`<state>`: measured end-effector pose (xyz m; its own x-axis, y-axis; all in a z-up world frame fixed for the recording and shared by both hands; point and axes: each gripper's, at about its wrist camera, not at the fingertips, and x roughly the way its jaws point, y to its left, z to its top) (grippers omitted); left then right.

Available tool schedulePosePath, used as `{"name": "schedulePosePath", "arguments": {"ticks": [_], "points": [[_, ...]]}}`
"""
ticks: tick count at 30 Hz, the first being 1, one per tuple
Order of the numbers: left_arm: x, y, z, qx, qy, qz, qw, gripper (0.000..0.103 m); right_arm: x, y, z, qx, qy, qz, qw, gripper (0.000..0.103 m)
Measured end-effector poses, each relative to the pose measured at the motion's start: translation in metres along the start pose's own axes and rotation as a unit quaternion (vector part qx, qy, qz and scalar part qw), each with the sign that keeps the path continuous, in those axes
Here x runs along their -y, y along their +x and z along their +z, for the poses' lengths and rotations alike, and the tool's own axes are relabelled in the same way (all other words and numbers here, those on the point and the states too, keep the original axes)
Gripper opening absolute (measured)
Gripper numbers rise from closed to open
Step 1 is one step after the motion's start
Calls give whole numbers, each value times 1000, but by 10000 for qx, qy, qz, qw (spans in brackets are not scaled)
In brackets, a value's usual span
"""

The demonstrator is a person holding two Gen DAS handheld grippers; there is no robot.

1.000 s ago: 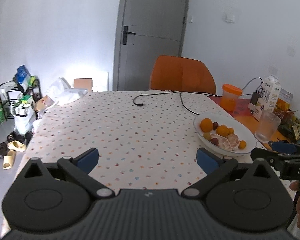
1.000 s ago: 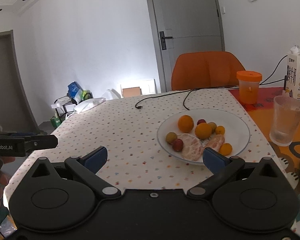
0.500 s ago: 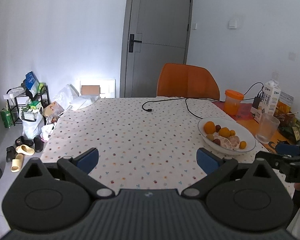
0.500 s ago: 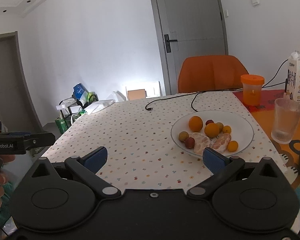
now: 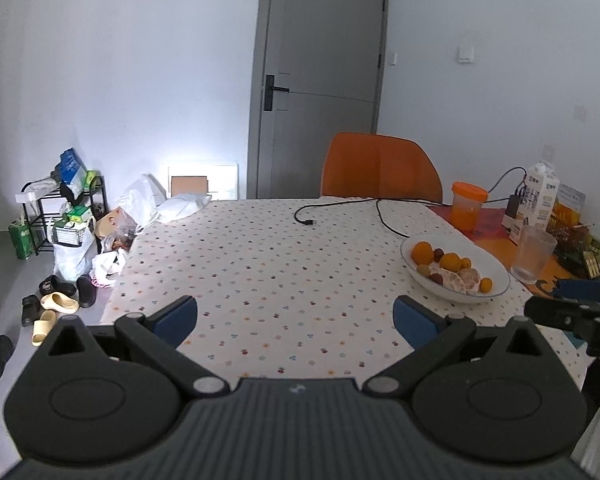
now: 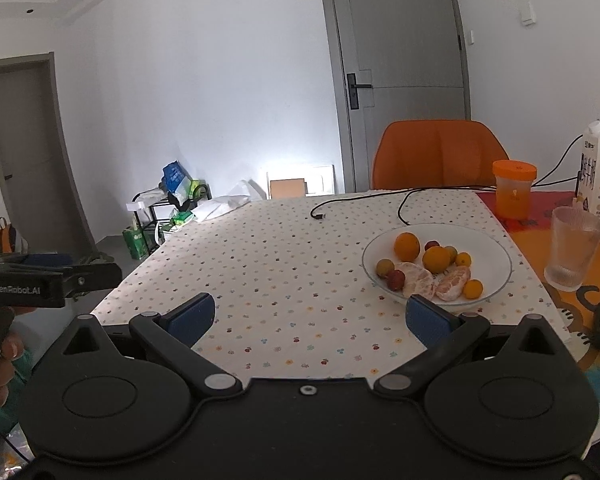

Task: Organize fruits

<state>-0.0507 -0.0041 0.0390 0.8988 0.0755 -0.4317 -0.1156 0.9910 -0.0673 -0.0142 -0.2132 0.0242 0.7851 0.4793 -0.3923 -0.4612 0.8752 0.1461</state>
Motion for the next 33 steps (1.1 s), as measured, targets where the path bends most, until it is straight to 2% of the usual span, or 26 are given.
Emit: {"name": "schedulePosePath", "arguments": {"ticks": [33], "points": [[-2,-3,-2,-32,18,-1,10000,103,1,-2,1,-27,-48,-16,10000,103]]}}
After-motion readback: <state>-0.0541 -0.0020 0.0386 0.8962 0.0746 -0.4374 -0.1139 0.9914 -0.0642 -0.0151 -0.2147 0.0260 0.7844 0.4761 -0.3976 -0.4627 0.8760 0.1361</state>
